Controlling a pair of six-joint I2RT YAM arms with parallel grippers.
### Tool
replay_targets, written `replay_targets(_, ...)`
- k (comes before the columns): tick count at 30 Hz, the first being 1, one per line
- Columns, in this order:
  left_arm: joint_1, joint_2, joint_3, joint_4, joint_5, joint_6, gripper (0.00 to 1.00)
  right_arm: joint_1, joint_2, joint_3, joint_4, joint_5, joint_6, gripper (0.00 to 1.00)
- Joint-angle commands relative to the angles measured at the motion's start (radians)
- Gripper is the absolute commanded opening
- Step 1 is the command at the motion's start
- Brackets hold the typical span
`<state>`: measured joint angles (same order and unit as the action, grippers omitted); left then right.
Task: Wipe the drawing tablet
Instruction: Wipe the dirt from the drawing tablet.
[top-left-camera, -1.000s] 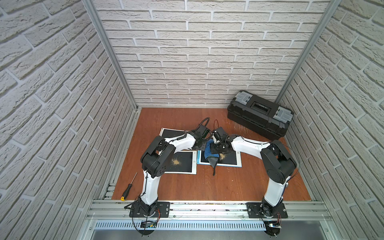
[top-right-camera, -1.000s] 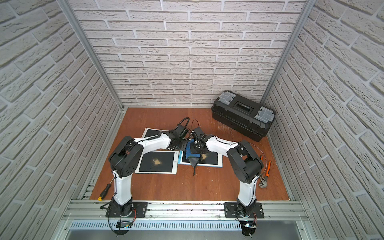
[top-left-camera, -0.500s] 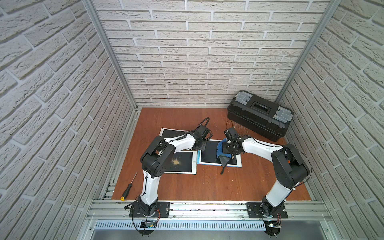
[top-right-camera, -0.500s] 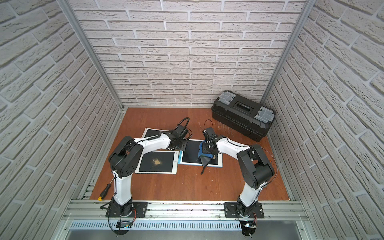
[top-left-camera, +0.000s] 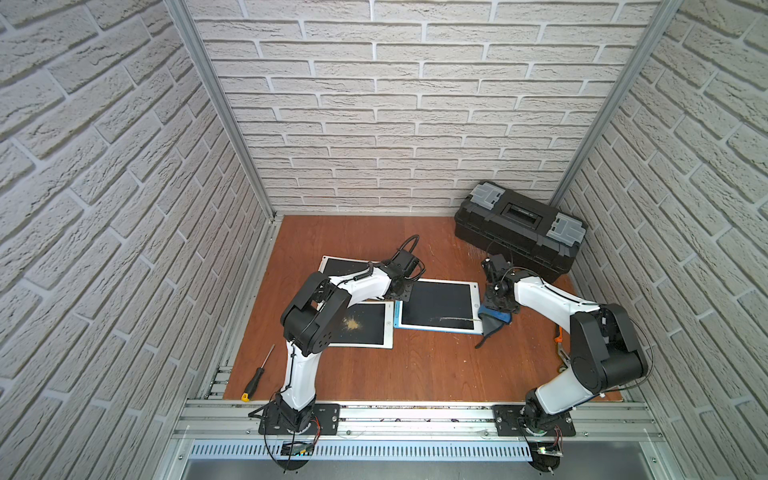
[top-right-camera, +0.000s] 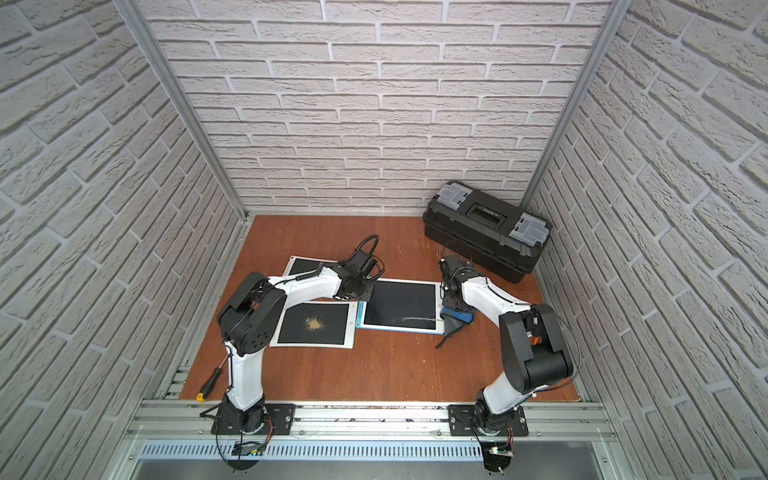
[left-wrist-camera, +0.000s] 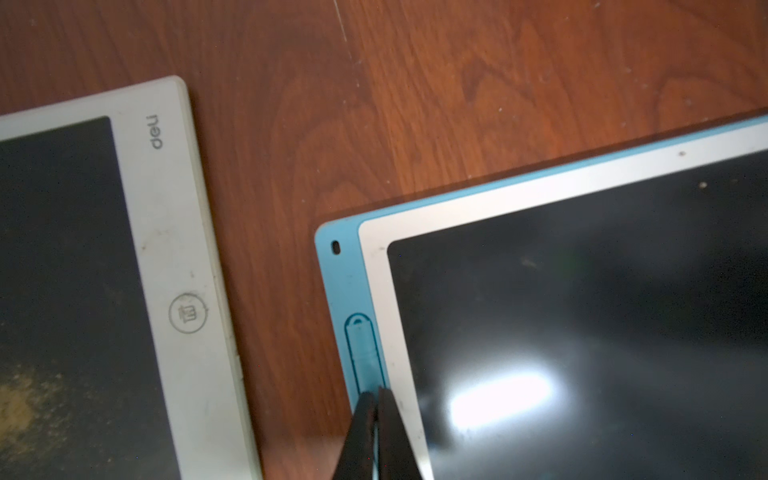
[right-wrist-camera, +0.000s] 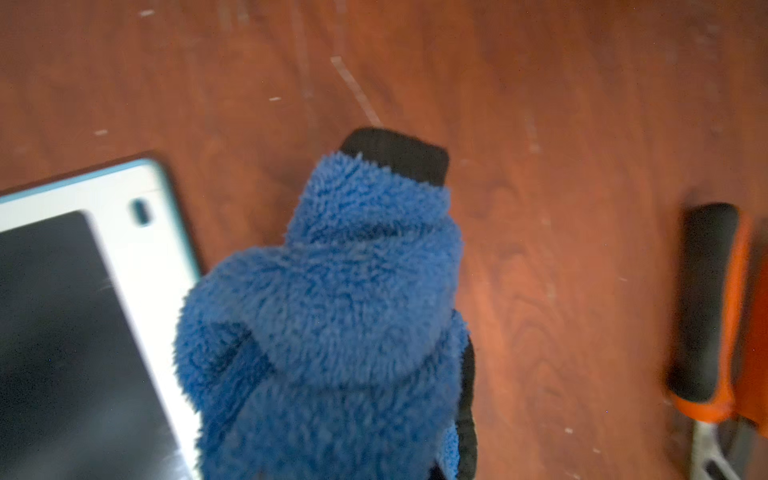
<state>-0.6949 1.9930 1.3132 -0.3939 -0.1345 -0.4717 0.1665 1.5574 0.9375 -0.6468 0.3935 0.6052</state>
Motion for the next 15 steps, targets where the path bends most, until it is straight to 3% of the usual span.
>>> replay_targets(1, 0.005, 0.104, -0.084, -0.158, 0.037, 0.013, 0.07, 0.014, -0.105, -0.006, -0.062, 0.107, 0.023, 0.02)
replay_targets(7, 0.005, 0.102, -0.074, -0.163, 0.038, 0.015, 0.07, 0.214, -0.143, 0.073, -0.103, 0.162, -0.06, 0.02)
replay_targets(15, 0.005, 0.089, -0.077, -0.166, 0.034, 0.013, 0.07, 0.378, -0.096, 0.103, -0.104, 0.057, 0.002, 0.03)
